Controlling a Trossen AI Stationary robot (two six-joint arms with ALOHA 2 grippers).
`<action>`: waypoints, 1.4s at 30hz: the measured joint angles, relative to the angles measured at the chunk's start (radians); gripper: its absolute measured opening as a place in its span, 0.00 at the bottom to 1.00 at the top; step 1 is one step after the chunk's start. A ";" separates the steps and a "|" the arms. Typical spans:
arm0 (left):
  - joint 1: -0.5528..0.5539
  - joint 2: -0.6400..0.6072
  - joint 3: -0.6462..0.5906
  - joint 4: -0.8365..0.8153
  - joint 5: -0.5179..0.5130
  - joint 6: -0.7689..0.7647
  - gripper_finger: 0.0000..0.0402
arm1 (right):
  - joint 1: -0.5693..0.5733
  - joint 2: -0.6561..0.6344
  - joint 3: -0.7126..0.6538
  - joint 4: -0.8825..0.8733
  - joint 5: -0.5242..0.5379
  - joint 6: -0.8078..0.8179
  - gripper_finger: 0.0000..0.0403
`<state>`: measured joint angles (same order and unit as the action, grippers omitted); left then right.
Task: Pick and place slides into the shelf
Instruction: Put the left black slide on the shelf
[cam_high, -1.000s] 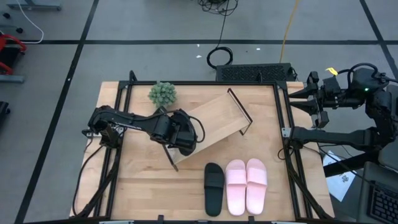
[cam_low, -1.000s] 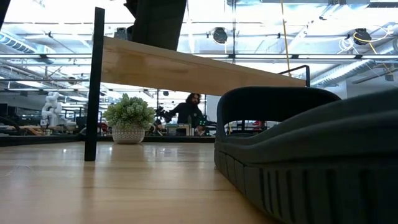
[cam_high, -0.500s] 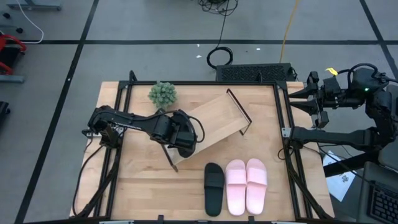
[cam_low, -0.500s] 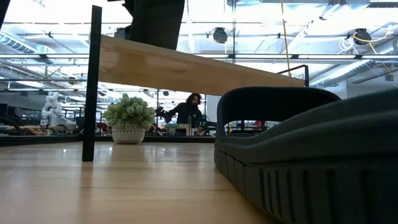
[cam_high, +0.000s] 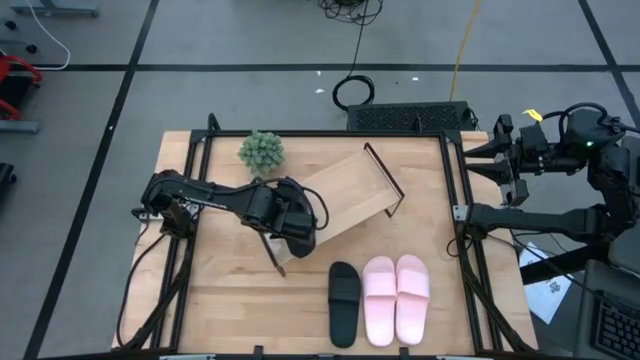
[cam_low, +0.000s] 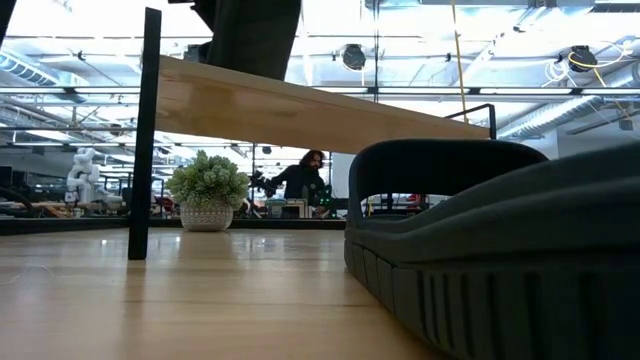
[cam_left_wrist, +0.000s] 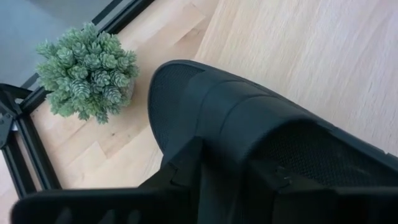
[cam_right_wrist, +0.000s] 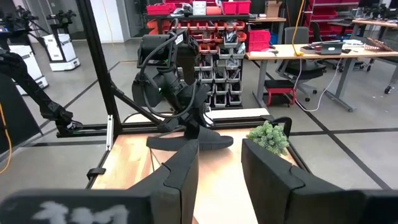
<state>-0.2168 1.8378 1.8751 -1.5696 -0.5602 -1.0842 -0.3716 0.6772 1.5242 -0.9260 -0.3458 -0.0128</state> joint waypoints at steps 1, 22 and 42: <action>0.000 0.000 0.000 0.000 0.000 -0.003 0.23 | 0.000 0.000 0.000 0.000 0.000 0.000 0.28; 0.027 0.000 0.000 0.000 0.050 -0.052 0.37 | 0.000 0.000 0.000 0.000 -0.077 -0.003 0.28; 0.027 0.000 0.001 0.034 0.064 -0.028 0.37 | 0.000 0.000 0.000 0.001 -0.077 -0.007 0.28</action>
<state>-0.1898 1.8378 1.8763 -1.5356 -0.4957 -1.1127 -0.3714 0.6773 1.5242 -0.9253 -0.4225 -0.0200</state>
